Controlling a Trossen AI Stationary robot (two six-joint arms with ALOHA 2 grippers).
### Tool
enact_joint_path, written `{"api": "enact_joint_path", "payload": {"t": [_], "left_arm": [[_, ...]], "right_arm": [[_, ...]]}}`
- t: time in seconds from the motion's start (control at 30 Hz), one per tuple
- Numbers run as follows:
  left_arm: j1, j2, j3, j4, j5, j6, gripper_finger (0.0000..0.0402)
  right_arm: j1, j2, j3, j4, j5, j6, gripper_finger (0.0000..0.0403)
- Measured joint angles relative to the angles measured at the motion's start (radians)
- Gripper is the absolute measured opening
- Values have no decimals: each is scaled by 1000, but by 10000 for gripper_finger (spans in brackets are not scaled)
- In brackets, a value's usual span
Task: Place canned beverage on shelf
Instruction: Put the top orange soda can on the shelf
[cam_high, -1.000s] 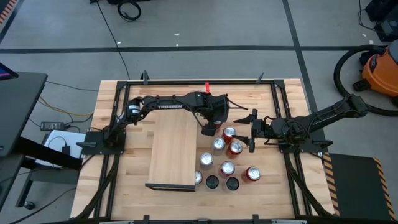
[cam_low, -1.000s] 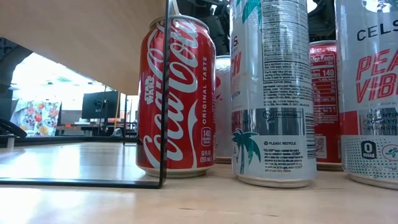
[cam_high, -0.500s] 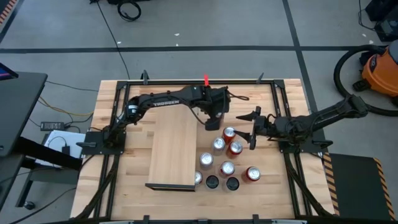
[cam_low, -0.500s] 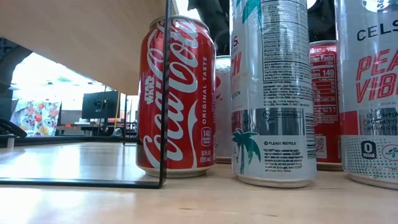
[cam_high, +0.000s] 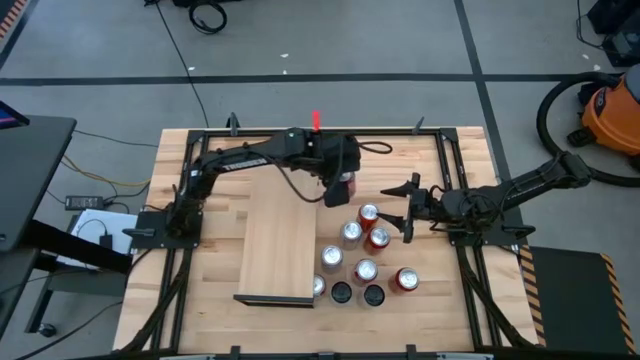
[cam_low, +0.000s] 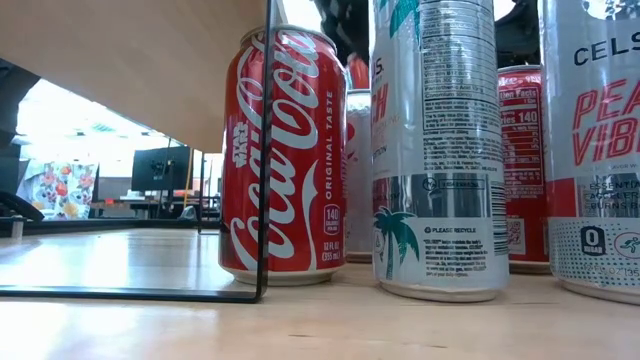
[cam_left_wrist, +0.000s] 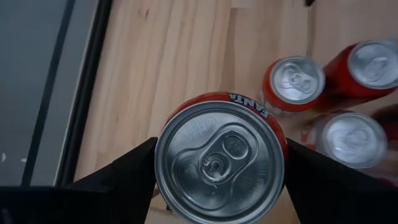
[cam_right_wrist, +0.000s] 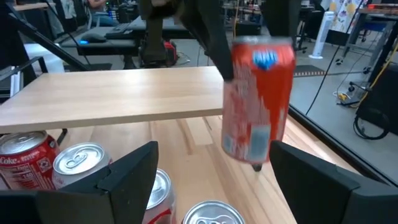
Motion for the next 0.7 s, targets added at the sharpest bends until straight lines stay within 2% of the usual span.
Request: {"api": "enact_joint_path", "payload": {"t": [0.53,0.7], "left_arm": [[-2,-113,0,-347,-63,-170,297],[-1,-120,0,-341,-105,-187,297]], "right_arm": [[13,3,0,16,1,-3,318],[13,16,0,15,-4,-2,318]]}}
